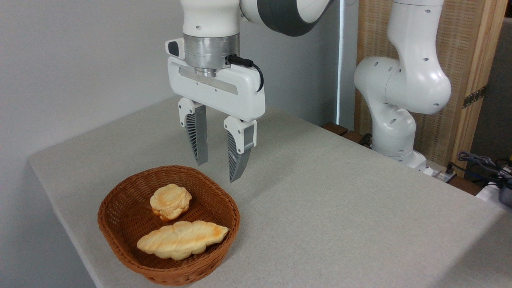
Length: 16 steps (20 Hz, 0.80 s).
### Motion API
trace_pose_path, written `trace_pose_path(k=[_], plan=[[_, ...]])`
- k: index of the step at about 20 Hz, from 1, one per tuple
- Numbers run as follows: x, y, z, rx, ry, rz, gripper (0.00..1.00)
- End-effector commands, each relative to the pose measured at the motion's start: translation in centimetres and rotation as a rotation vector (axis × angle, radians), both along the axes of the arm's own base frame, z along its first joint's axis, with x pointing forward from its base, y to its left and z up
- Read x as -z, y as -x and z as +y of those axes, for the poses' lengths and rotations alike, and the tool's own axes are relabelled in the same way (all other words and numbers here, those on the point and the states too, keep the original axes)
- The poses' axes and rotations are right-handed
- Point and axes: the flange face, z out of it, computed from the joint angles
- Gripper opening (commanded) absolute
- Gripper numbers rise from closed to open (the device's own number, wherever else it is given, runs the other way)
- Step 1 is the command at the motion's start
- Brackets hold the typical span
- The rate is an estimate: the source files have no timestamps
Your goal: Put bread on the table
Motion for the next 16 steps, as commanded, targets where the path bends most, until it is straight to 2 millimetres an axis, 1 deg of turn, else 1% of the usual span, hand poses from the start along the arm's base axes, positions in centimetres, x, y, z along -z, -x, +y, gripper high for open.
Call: trace_pose_path(k=[1,3,16], plan=[[-1.65,-0.59,-0.06,0.044,0.01,-0.025,1.0],[-1.96,-0.66,0.12,0.042,0.007,-0.032,1.0],[-1.84,-0.61,0.3,0.053,0.004,-0.026,1.0]])
